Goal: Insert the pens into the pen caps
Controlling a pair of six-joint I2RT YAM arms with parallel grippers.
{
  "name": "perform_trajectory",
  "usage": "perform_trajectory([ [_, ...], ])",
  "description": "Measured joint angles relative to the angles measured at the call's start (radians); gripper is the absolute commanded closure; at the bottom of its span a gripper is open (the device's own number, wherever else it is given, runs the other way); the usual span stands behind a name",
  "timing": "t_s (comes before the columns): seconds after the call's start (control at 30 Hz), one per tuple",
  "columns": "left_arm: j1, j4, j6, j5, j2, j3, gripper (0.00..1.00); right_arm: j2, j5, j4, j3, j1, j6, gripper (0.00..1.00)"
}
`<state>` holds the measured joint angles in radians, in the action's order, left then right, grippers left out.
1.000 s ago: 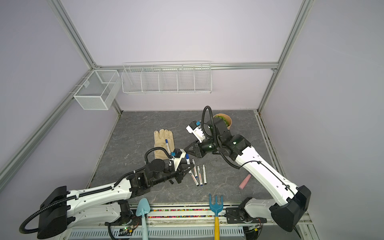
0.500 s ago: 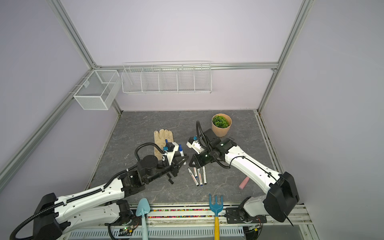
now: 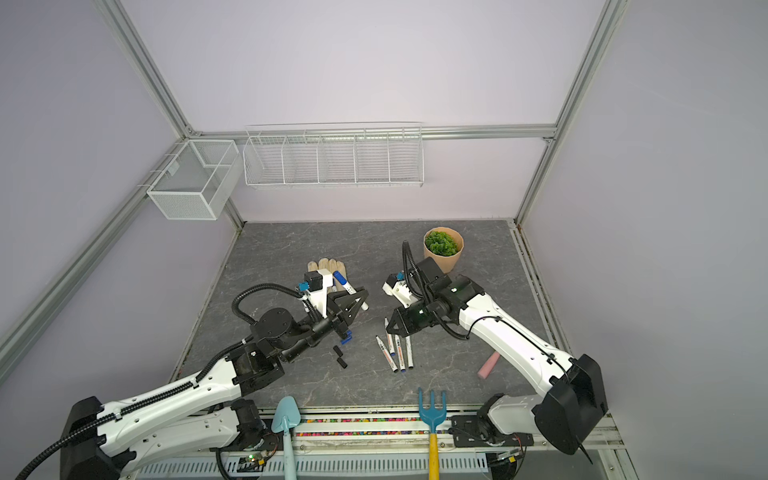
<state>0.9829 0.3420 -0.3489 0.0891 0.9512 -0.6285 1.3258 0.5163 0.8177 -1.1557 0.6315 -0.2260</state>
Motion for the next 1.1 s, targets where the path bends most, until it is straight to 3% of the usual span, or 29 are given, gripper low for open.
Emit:
perform_trajectory([
  [0.23, -0.274, -0.230, -0.172, -0.095, 0.022, 0.037, 1.00, -0.001, 0.000, -0.023, -0.002, -0.053, -0.022, 0.89],
  [0.47, -0.480, -0.444, -0.187, -0.190, 0.262, -0.019, 1.00, 0.000, 0.001, -0.023, -0.002, -0.054, -0.028, 0.89],
  [0.8, -0.547, -0.633, -0.048, -0.198, 0.657, -0.327, 1.00, 0.000, 0.001, -0.022, -0.002, -0.056, -0.027, 0.89],
  [1.1, -0.585, -0.697, -0.005, -0.192, 0.773, -0.354, 0.98, 0.000, 0.004, -0.022, -0.002, -0.071, -0.024, 0.89],
])
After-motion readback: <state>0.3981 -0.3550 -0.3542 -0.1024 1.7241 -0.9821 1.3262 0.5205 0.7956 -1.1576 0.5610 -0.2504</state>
